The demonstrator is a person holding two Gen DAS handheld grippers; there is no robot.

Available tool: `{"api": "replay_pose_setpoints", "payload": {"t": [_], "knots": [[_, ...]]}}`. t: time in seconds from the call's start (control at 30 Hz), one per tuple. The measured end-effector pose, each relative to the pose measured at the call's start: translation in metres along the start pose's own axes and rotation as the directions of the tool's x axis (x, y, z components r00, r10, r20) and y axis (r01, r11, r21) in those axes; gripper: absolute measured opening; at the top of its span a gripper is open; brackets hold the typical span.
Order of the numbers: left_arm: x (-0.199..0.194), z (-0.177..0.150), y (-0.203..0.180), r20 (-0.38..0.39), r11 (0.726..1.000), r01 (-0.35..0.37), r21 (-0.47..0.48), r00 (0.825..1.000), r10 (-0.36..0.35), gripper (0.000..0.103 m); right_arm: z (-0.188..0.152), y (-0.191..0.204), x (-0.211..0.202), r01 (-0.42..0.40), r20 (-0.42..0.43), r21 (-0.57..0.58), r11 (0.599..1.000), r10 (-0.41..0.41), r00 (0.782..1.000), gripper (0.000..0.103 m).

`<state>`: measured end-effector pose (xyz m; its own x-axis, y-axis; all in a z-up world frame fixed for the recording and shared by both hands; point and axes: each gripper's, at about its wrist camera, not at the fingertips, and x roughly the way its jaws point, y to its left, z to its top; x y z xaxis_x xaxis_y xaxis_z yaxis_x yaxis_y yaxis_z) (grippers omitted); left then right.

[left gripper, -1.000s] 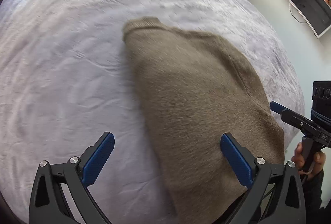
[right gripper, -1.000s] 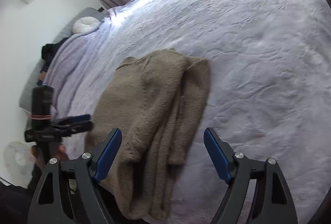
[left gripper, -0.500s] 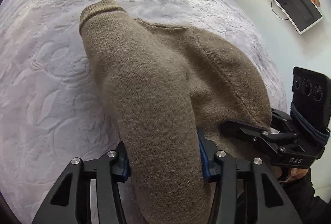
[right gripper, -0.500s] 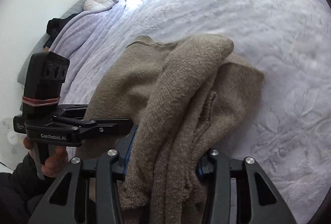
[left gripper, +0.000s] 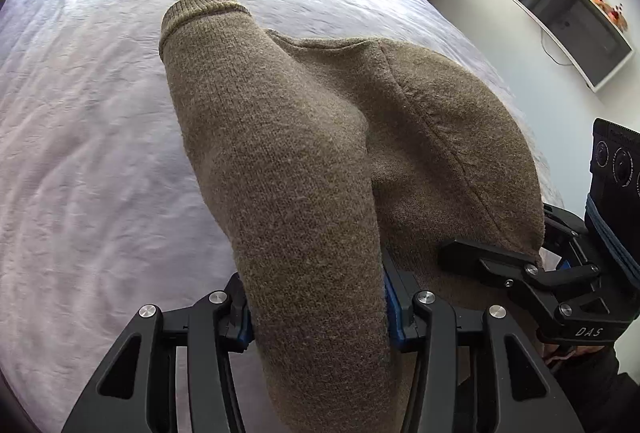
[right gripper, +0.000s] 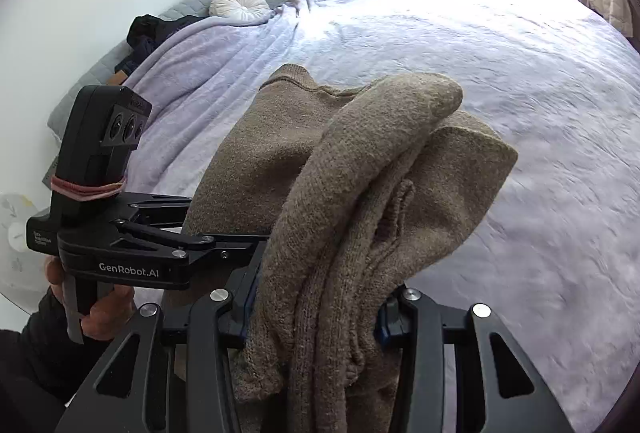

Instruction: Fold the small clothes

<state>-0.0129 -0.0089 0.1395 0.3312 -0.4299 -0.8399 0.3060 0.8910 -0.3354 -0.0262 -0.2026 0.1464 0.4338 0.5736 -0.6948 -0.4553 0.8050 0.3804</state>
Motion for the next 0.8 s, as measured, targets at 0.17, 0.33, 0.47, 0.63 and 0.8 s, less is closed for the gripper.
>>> {"api": "replay_pose_setpoints", "payload": {"t": [0.17, 0.33, 0.47, 0.63, 0.8], "knots": [[-0.002, 0.013, 0.049, 0.006, 0.997, -0.058, -0.057, 0.998, 0.058, 0.05, 0.028, 0.012, 0.046, -0.034, -0.022, 0.011, 0.999, 0.034, 0.999, 0.047], [0.021, 0.019, 0.089, -0.019, 0.989, -0.074, -0.126, 0.997, 0.072, 0.05, 0.039, 0.012, 0.099, -0.024, -0.081, 0.059, 0.998, 0.028, 0.996, 0.047], [0.048, 0.014, 0.111, -0.057, 0.985, -0.054, -0.162, 0.997, 0.046, 0.051, 0.032, -0.001, 0.127, 0.008, -0.134, 0.106, 0.994, 0.007, 0.991, 0.047], [0.052, 0.01, 0.121, -0.038, 0.982, -0.062, -0.176, 0.998, 0.056, 0.085, 0.026, -0.024, 0.139, 0.01, -0.152, 0.19, 0.982, 0.019, 0.988, 0.057], [0.021, -0.008, 0.127, 0.005, 0.974, -0.129, -0.184, 0.991, 0.132, 0.09, 0.023, -0.035, 0.116, 0.091, -0.146, 0.252, 0.963, -0.055, 0.988, 0.064]]}}
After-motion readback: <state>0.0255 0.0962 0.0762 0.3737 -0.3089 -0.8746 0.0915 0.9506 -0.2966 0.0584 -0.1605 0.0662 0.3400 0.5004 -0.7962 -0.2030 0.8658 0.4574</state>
